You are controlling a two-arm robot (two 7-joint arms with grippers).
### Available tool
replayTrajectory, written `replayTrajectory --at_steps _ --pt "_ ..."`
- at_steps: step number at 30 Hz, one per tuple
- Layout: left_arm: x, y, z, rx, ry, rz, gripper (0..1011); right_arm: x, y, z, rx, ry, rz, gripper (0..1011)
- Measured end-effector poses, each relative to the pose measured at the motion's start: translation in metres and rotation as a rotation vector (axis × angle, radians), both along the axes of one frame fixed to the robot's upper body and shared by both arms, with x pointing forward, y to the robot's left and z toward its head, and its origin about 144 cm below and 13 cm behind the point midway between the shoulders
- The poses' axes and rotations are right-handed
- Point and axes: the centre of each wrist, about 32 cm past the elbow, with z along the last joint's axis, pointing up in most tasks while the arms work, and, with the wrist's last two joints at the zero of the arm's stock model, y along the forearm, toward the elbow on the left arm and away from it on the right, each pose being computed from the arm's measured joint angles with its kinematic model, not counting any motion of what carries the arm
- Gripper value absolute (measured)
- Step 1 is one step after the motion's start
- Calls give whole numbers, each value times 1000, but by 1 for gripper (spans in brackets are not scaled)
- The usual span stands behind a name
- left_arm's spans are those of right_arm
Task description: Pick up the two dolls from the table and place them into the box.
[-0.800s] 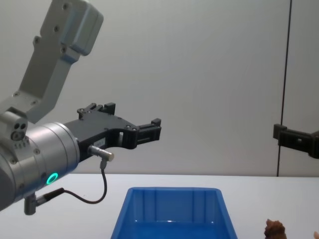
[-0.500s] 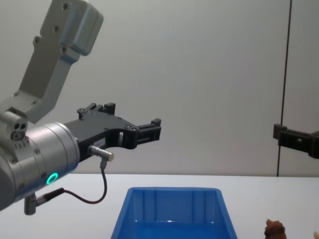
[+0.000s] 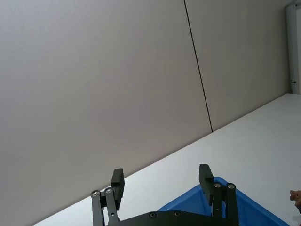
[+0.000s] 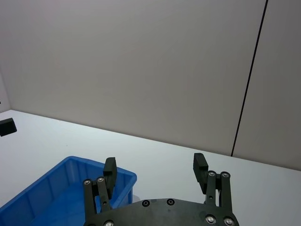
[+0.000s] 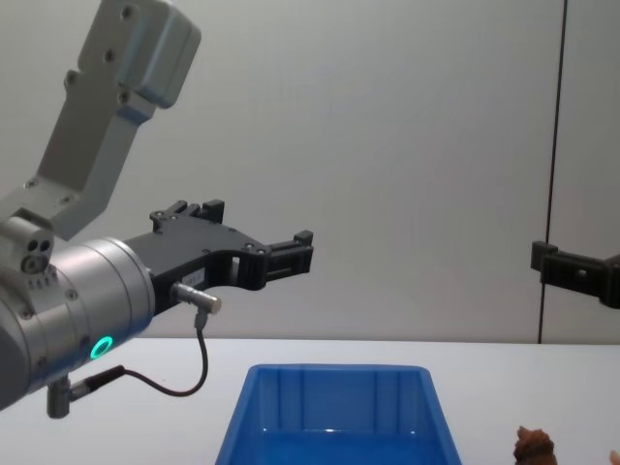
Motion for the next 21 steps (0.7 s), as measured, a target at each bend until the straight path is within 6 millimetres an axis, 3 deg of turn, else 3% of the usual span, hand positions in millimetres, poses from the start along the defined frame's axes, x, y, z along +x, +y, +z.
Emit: replayTrajectory --at_steps 21 --pt "0 0 0 0 0 0 1001 4 4 -5 1 18 -28 1001"
